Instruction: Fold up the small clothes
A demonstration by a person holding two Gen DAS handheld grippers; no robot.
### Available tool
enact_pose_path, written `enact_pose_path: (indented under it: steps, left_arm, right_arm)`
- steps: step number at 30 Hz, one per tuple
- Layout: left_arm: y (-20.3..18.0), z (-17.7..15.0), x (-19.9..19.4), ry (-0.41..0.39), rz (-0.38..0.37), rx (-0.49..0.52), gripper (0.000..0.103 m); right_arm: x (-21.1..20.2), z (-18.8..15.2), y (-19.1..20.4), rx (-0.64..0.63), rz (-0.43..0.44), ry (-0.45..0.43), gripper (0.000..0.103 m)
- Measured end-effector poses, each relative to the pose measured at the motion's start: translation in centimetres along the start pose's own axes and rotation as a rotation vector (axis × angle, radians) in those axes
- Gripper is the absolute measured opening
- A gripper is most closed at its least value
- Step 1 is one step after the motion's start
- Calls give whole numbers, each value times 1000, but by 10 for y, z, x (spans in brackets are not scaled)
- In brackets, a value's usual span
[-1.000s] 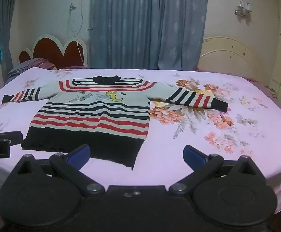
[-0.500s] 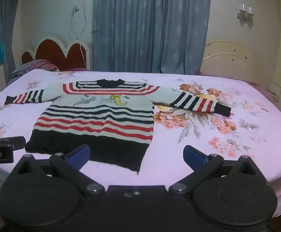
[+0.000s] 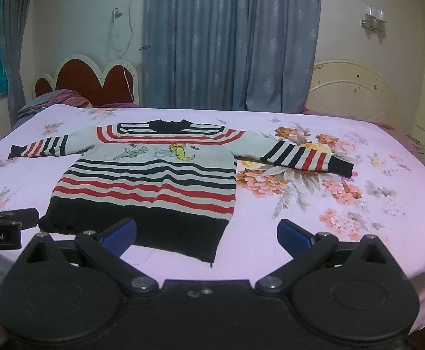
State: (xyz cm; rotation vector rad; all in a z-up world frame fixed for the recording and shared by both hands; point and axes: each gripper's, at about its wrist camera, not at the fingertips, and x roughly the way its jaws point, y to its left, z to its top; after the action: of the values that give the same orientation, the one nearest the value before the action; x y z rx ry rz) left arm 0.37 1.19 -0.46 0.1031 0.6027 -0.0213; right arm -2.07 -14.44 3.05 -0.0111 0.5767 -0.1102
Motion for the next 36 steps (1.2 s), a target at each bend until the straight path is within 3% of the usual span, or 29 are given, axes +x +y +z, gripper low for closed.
enact_pose_path:
  steps: [36]
  left_arm:
    - [4,-1,1,0,1,-13,103]
  right_arm:
    - [0,-1,1,2,-4,6,102]
